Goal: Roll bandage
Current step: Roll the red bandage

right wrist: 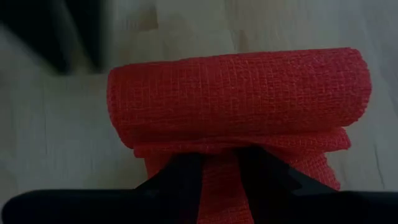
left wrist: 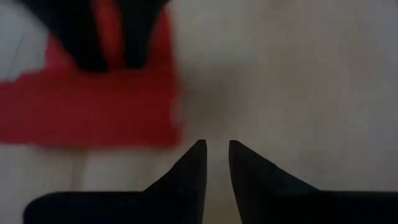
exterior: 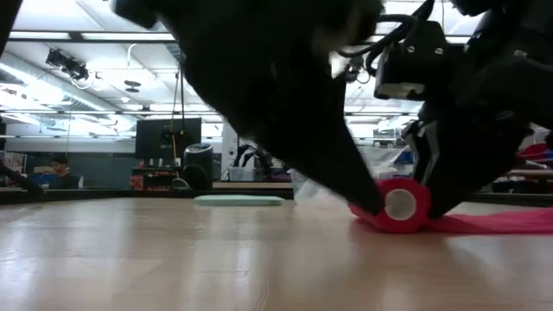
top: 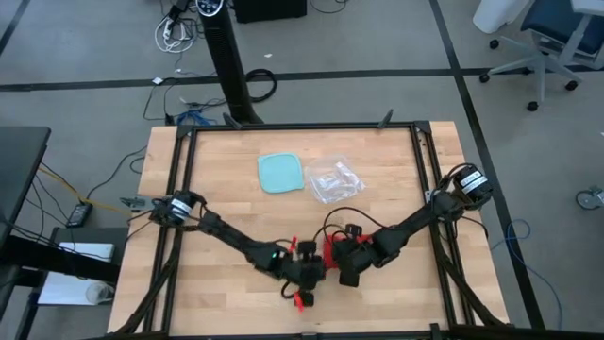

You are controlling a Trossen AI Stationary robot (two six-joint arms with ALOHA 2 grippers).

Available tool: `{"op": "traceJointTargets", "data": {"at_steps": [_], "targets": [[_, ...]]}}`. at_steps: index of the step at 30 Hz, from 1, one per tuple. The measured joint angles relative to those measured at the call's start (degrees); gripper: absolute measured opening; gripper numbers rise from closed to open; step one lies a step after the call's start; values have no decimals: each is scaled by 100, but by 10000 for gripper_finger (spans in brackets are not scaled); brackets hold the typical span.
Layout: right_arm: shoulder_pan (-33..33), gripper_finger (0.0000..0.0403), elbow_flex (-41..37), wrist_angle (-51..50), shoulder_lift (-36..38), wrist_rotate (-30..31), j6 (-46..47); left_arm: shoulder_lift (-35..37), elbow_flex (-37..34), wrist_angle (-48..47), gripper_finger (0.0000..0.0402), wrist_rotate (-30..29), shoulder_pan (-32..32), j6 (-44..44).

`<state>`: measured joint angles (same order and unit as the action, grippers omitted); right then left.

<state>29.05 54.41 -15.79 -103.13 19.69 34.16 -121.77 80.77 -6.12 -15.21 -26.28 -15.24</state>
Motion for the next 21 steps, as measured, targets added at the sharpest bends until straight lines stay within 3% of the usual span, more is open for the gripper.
{"op": "traceJointTargets", "data": {"at_steps": [4, 8, 15, 21], "targets": [[-52, 109, 0, 262, -2, -48, -324, 78, 2, 387, 72, -214, -418, -15], [-250, 109, 0, 473, -2, -214, -595, 327, 7, 576, 72, -865, -835, -39], [-770, 107, 0, 1090, -2, -640, -1305, 606, 0, -431, 72, -1870, -1325, -837], [-1210, 105, 4, 1427, 0, -1058, -1667, 657, 0, -657, 72, -2152, -1591, -901]]}}
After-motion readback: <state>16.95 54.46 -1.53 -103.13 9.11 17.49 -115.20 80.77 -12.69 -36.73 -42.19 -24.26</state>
